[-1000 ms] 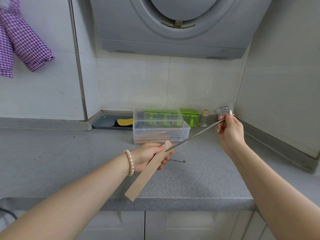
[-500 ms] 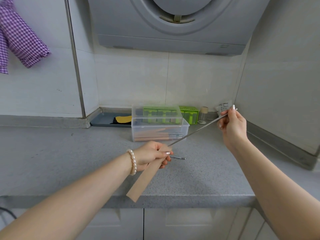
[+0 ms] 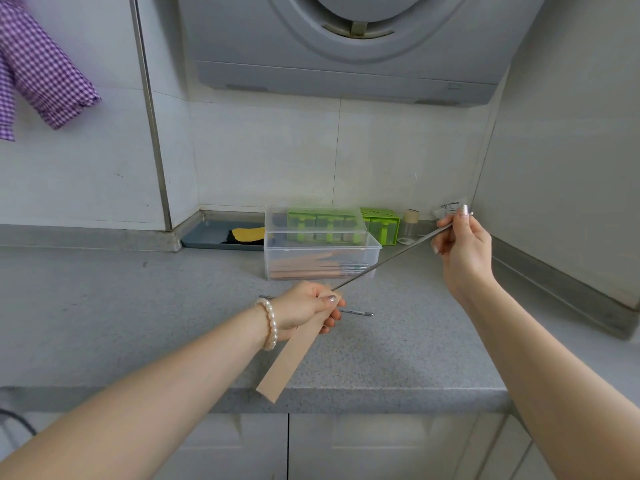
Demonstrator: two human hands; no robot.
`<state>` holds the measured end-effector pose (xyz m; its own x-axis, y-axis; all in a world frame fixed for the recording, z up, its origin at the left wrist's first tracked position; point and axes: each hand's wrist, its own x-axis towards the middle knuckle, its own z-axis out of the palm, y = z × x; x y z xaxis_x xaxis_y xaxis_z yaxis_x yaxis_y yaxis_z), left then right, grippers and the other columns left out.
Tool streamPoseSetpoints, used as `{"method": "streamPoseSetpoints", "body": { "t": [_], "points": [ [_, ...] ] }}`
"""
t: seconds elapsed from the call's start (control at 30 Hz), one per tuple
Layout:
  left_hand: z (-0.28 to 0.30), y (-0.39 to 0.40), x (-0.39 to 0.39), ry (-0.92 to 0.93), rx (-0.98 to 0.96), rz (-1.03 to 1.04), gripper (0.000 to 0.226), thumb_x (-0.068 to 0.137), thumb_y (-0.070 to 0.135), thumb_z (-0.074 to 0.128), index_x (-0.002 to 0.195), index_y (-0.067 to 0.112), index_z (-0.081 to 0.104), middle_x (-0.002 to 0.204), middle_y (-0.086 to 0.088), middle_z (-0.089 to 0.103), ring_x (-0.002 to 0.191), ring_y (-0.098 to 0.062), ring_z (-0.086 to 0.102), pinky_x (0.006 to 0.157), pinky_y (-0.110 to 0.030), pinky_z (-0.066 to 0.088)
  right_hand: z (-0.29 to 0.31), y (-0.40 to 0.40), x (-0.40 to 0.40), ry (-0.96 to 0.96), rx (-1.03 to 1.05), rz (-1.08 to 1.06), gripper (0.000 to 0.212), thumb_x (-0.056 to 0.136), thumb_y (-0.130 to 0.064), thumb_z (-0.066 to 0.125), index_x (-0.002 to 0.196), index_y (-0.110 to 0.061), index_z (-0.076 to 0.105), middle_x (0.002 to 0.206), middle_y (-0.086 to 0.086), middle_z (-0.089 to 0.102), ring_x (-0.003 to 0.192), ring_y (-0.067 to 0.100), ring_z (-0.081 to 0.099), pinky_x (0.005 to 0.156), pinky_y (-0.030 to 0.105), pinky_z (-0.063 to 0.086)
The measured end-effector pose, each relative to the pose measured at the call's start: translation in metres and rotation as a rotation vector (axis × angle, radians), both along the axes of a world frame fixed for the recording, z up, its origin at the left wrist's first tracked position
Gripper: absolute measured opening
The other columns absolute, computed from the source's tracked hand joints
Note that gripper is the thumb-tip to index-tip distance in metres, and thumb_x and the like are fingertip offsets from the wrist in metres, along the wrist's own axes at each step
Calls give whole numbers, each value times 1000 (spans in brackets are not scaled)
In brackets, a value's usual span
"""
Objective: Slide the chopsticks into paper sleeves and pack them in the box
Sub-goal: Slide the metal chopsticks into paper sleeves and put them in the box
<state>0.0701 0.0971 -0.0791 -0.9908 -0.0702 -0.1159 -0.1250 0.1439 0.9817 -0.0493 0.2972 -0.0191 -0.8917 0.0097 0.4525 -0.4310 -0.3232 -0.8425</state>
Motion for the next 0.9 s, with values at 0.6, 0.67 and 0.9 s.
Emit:
{"method": "streamPoseSetpoints", "body": {
  "t": [0.6, 0.67, 0.9],
  "points": [
    [5, 1, 5, -26, -112, -200, 28, 100, 20, 35, 95, 8, 61, 85, -5, 69, 65, -11, 65, 74, -27, 51, -4, 3, -15, -178, 125, 23, 36, 96, -30, 47, 66, -12, 56, 43, -2, 38, 39, 10, 34, 45, 23, 25],
    [6, 2, 6, -43, -105, -221, 28, 100, 22, 36, 98, 7, 60, 86, -5, 71, 69, -14, 67, 77, -30, 51, -5, 1, -17, -229, 180, 48, 33, 93, -30, 52, 67, -11, 59, 48, -1, 37, 41, 10, 34, 46, 24, 25],
    [8, 6, 6, -48, -56, -176, 27, 99, 21, 39, 98, 4, 60, 86, -5, 73, 69, -16, 69, 73, -27, 51, -27, -10, -10, -497, 424, 366, 27, 90, -34, 56, 76, -13, 64, 49, -4, 45, 46, 11, 36, 55, 26, 26]
  ]
}}
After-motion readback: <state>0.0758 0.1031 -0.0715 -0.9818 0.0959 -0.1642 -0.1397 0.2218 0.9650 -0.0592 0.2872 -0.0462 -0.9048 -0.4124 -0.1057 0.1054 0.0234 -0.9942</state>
